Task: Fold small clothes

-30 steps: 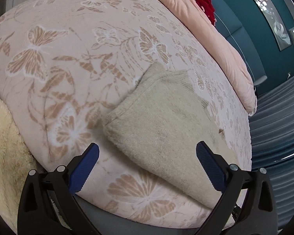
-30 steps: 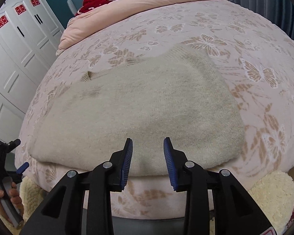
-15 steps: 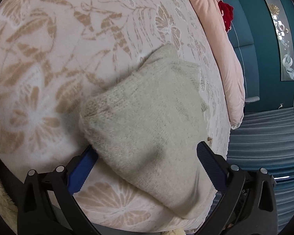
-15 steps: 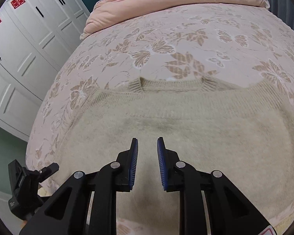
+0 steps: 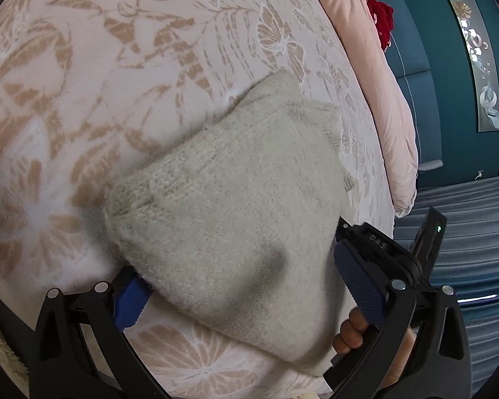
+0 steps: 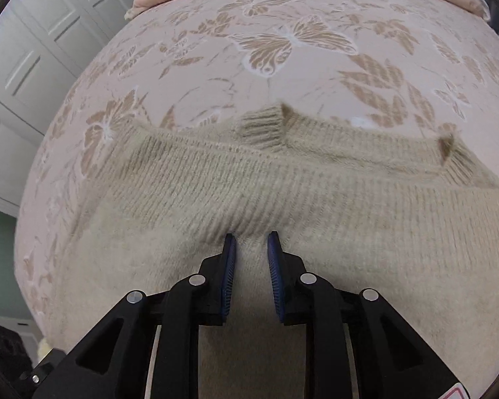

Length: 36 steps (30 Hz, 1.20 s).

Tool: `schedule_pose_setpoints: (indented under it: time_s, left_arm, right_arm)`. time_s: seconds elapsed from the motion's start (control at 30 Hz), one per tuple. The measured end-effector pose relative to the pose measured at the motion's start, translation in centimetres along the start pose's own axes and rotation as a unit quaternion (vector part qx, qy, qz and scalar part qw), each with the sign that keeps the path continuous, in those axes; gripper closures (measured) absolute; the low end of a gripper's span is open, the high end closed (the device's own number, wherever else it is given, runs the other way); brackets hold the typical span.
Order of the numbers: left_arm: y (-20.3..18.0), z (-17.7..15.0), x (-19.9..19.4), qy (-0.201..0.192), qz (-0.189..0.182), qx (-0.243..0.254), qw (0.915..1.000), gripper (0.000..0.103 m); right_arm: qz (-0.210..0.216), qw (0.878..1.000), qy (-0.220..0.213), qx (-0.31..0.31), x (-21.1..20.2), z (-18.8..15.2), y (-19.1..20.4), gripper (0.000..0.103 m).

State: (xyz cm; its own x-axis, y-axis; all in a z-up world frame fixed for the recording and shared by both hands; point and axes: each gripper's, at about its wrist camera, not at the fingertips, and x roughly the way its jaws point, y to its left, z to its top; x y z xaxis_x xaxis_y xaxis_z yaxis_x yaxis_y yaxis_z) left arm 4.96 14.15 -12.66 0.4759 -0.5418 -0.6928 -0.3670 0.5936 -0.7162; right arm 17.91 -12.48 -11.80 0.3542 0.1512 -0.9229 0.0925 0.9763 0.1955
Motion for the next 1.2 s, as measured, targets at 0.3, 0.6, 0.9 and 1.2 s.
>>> schedule_pose_setpoints:
  time_s: [0.3,0.6,0.9,1.2]
  left_arm:
    - [-0.1,1.0,0.2,-0.005,-0.008,-0.029,0.9995,0.005]
    - [-3.4,1.4,-0.6,0.012,-0.071,0.037,0.9967,0.085]
    - [-19.4,-4.5,-4.5,0.014,-0.142,0.269,0.9525,0.087]
    - [-26.2,-20.2,4.9,0.145,-0.125,0.442,0.8766,0.084]
  right_arm:
    - [0.023,0.998,-0.057,0.008,-6.5,-2.1,-1.8,0.083]
    - [-0.004,0.998,-0.035,0.048,-5.8,-8.9,-7.1,0.086]
    - [0.081,0.989,-0.08,0.099,-8.7,-10.4,-9.5,0.083]
    - [0.1,0.955,-0.138,0.243,-18.3,-18.7,-22.7,0.066]
